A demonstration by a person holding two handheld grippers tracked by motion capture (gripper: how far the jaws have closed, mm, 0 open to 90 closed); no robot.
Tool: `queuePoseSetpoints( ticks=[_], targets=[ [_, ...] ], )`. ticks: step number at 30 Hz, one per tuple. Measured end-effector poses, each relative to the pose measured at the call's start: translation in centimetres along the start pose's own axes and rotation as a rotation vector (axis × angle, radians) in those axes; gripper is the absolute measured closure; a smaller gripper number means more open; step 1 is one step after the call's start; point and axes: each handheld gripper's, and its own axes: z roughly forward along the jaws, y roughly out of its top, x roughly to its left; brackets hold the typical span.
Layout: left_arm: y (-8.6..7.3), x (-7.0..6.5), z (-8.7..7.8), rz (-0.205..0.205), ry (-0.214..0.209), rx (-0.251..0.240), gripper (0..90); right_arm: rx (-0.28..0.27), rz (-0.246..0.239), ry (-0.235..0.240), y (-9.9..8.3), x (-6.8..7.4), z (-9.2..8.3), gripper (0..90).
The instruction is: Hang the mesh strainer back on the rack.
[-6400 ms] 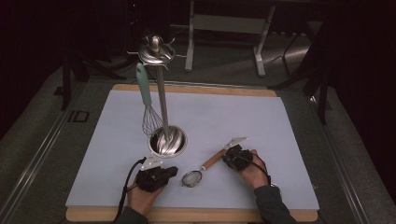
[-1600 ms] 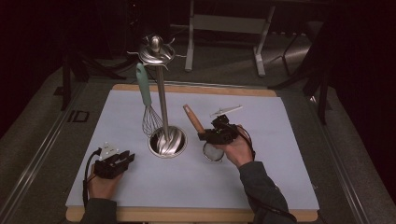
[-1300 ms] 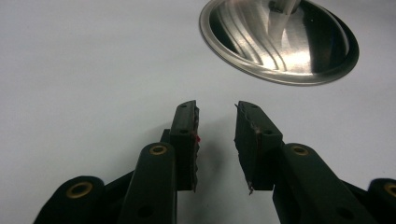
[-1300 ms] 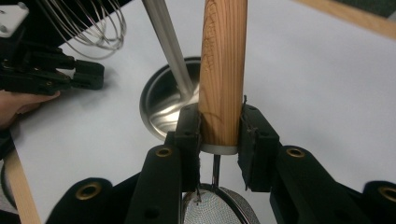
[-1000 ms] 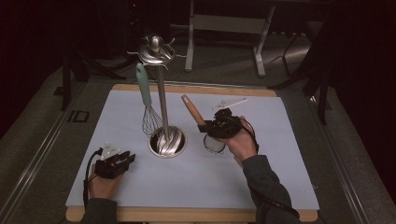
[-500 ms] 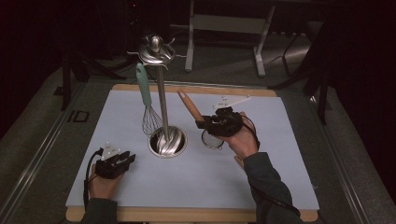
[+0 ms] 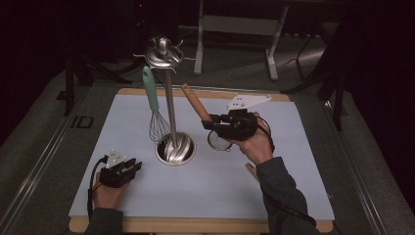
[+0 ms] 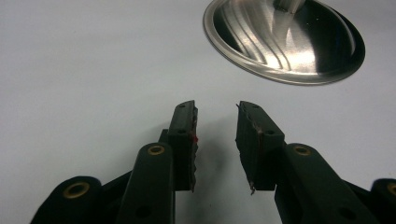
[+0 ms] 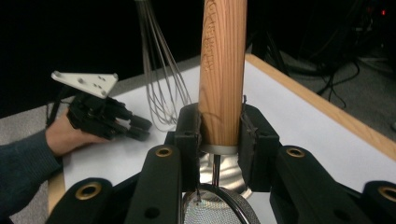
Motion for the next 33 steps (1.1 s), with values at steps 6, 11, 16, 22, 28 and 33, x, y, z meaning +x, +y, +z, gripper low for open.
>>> queuePoseSetpoints(
  ticks=[6,11,16,22,28,33],
  targets=[
    [0.0,-0.1,0.0,0.003,0.004,0.001,68.0,-0.051,-0.01,0.003,1.1,0.4,-0.9,71.4],
    [0.0,-0.1,0.0,0.004,0.006,0.002,67.8,-0.085,-0.009,0.03,1.7,0.7,-1.4,71.4],
    [0.0,-0.1,0.1,0.008,0.006,0.002,67.6,-0.113,-0.027,0.037,2.2,1.4,-2.0,71.4],
    [0.0,-0.2,0.1,0.008,0.007,0.003,67.6,-0.154,-0.04,0.053,2.7,1.8,-2.7,71.4],
    [0.0,-0.2,0.1,0.011,0.008,0.007,67.6,-0.183,-0.057,0.063,3.0,2.4,-3.2,71.4],
    [0.0,-0.2,0.1,0.011,0.01,0.008,67.6,-0.177,-0.072,0.084,3.4,2.8,-2.9,71.4]
  ],
)
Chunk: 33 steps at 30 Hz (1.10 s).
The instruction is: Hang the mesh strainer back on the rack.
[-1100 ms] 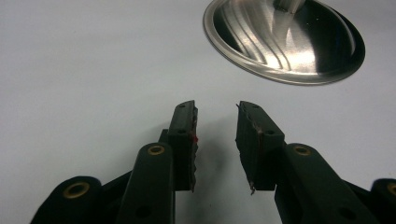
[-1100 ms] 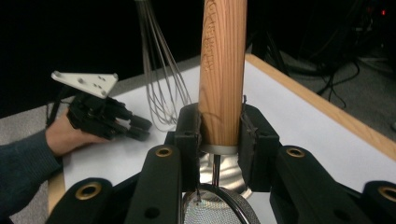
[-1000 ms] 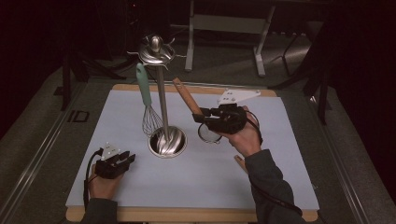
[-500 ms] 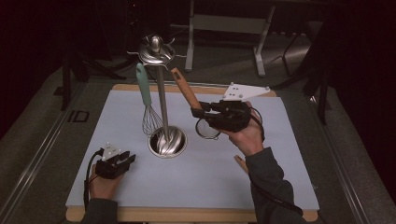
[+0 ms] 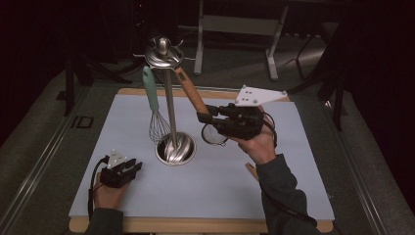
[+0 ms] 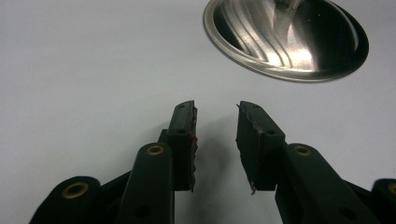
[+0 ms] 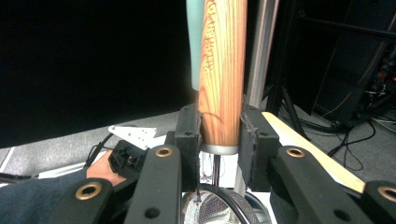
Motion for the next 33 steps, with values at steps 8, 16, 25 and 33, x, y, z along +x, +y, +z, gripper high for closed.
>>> queuePoseSetpoints(
  ticks=[8,16,25,33],
  targets=[
    [0.0,0.0,0.0,0.0,-0.002,-0.001,67.6,0.024,0.011,-0.007,0.1,-0.6,1.5,71.3],
    [0.0,0.0,0.0,-0.001,-0.002,-0.001,67.6,0.03,0.039,-0.004,-0.2,-1.3,2.8,71.0],
    [0.0,0.0,0.0,-0.001,-0.003,-0.003,67.6,0.072,0.083,-0.016,-0.3,-1.9,5.5,69.3],
    [0.0,0.0,0.0,-0.001,-0.003,-0.003,67.6,0.097,0.11,-0.097,0.0,-2.2,6.3,66.6]
  ],
)
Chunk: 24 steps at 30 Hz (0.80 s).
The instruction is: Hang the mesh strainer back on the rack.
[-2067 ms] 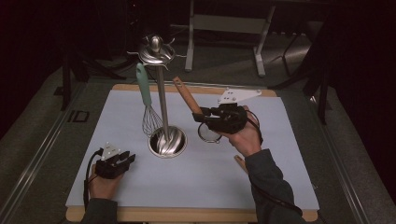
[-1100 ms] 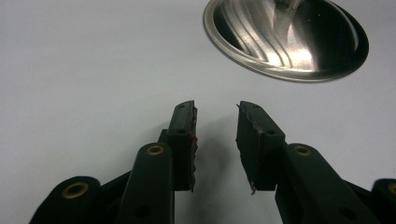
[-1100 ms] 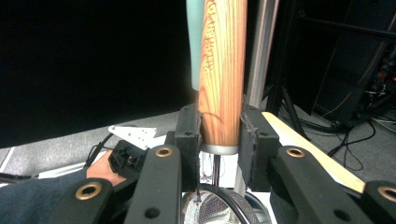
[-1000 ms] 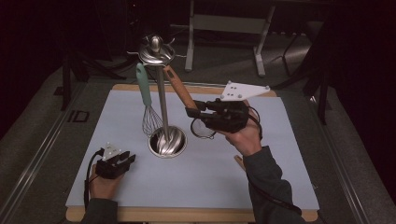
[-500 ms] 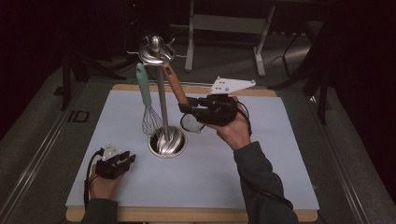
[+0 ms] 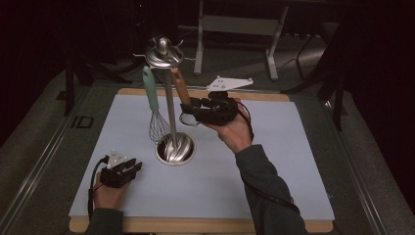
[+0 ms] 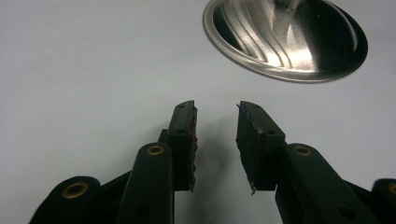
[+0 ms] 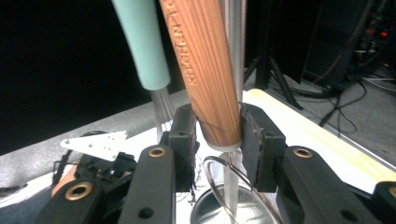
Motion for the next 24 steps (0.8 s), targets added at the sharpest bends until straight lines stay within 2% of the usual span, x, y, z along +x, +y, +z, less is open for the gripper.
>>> queuePoseSetpoints(
  ticks=[2,5,13,24],
  targets=[
    [0.0,0.0,0.0,0.0,0.0,-0.001,67.6,0.003,-0.002,-0.01,0.0,0.0,0.0,65.6],
    [0.0,0.0,0.0,0.001,0.0,0.001,67.6,0.022,-0.009,-0.029,-0.1,0.0,0.2,59.1],
    [0.0,0.0,0.0,0.001,0.002,0.0,67.4,0.019,-0.018,-0.039,-0.3,0.1,-0.3,57.6],
    [0.0,0.0,0.0,-0.002,0.006,0.0,66.4,0.088,-0.095,-0.103,-0.9,0.1,-1.2,58.0]
  ],
)
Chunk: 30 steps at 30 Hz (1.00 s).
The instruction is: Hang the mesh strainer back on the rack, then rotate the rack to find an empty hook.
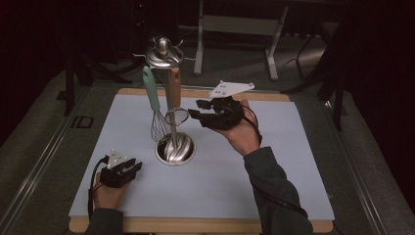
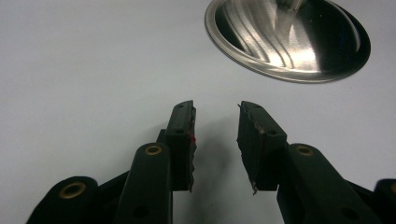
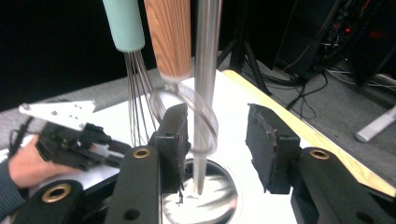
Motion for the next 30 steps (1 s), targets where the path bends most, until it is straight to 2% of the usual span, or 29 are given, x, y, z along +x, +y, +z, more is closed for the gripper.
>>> queuePoseSetpoints(
  ticks=[3,6,13,16,23,30],
  targets=[
    [0.0,0.0,0.1,-0.002,0.002,0.005,66.4,0.022,-0.014,-0.014,-0.4,-0.1,0.0,58.3],
    [0.0,0.0,0.1,0.003,0.003,0.009,66.7,0.054,-0.032,-0.013,-0.8,-0.2,0.1,64.5],
    [0.0,0.0,0.1,-0.004,-0.002,0.009,66.9,0.162,-0.096,-0.073,-2.2,-0.2,0.8,63.8],
    [0.0,0.1,0.0,-0.008,-0.005,0.002,66.9,0.192,-0.116,-0.086,-2.8,-0.2,0.8,63.3],
    [0.0,0.4,-0.1,-0.029,-0.012,-0.003,65.2,0.251,-0.123,-0.105,-4.7,-0.8,0.6,61.3],
    [0.0,0.4,-0.3,-0.028,-0.018,-0.033,65.6,0.319,-0.115,-0.095,-7.3,-1.6,0.6,59.0]
  ],
)
